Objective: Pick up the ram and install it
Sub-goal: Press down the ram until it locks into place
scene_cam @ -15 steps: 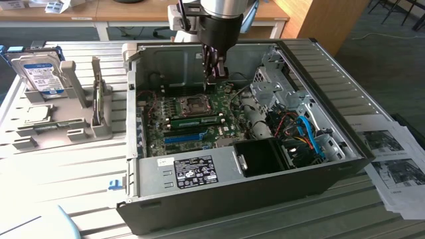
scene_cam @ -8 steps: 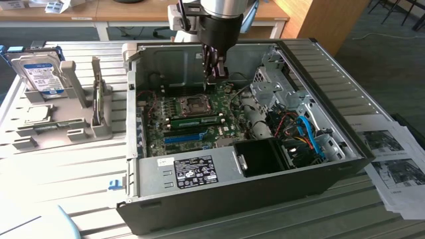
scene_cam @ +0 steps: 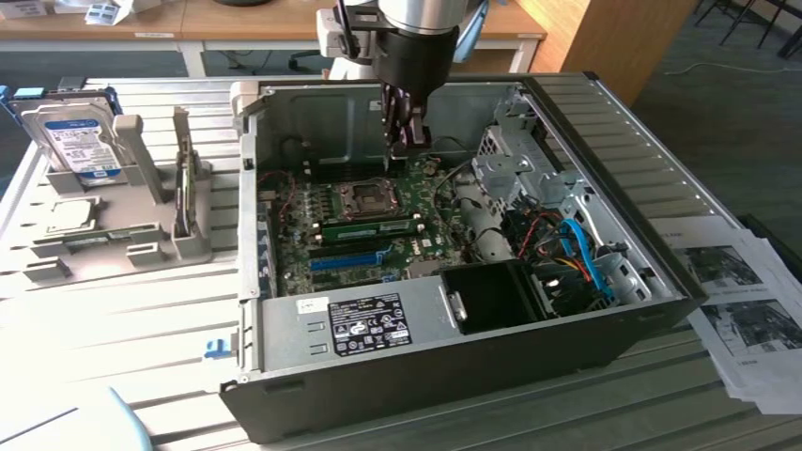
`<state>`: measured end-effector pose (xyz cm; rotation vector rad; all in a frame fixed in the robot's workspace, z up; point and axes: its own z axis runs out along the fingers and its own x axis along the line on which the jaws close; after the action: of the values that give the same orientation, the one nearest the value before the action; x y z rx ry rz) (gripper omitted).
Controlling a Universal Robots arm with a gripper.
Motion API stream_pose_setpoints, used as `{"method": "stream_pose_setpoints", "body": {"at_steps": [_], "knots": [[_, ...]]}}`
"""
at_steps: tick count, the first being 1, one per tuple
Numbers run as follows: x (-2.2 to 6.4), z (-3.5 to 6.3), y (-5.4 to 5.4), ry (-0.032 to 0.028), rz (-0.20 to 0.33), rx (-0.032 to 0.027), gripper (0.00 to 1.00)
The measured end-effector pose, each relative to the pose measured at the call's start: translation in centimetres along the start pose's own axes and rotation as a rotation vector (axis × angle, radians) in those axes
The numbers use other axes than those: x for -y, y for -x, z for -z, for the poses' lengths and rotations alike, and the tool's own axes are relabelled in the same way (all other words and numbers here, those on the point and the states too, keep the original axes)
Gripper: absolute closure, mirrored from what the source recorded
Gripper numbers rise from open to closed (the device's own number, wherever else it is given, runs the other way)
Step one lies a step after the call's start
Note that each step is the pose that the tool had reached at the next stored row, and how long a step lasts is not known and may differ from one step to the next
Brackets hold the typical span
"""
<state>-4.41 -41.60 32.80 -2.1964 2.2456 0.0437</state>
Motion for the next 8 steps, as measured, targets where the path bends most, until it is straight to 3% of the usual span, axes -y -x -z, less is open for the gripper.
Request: {"method": "stream_pose_setpoints", "body": {"at_steps": [8], "knots": [[0.72,0.02,0.01,0.0002,0.0,-0.0002,0.91]]}}
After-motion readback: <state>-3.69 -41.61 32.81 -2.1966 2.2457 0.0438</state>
